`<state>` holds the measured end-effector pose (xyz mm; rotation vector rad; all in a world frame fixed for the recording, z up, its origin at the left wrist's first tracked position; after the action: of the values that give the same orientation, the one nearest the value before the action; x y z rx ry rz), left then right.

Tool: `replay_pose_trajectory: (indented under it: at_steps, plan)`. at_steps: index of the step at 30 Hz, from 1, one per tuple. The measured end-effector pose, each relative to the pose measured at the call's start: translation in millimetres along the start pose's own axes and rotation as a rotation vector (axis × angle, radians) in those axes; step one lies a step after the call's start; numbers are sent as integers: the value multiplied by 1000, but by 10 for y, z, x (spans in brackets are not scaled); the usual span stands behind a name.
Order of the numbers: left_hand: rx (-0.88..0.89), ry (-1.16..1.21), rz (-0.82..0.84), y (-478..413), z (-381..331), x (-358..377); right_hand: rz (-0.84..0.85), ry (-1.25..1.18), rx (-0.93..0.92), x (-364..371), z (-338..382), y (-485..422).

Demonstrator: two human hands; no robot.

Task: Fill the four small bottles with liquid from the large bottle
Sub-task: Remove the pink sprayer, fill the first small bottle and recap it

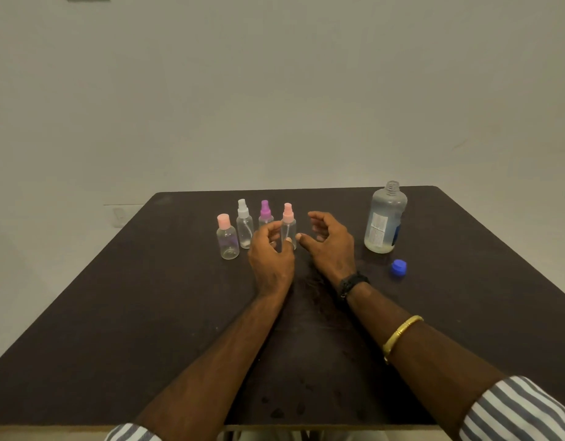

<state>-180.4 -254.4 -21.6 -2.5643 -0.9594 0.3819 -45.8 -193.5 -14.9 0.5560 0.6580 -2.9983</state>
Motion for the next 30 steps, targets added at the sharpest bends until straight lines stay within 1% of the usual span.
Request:
replay_pose_trajectory:
  at_steps: [5,12,19,23,30]
  plan:
    - [-35,-8,37,-38,76,17,65,-43,22,194,-16,-57]
    - [-73,28,79,-61,108,48,52,-76,24,256,-31,-76]
    - [-45,70,137,-84,75,139,25,-104,22,80,-27,-55]
    - [-36,91,262,-28,43,282,18,-123,33,-101,-53,-6]
    - [-28,89,291,55,-7,405,40,-169,65,-361,-126,63]
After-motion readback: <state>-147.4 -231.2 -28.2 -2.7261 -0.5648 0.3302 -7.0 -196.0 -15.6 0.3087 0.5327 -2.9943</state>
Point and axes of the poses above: each hand's wrist, its own y-axis away from the middle knuckle, its own x-axis out of the palm, z = x × y, the point moved 5 cm from there along -y, towards the middle knuckle, and after that the axes turned 2 degrees about z, right-handed, at the moved point
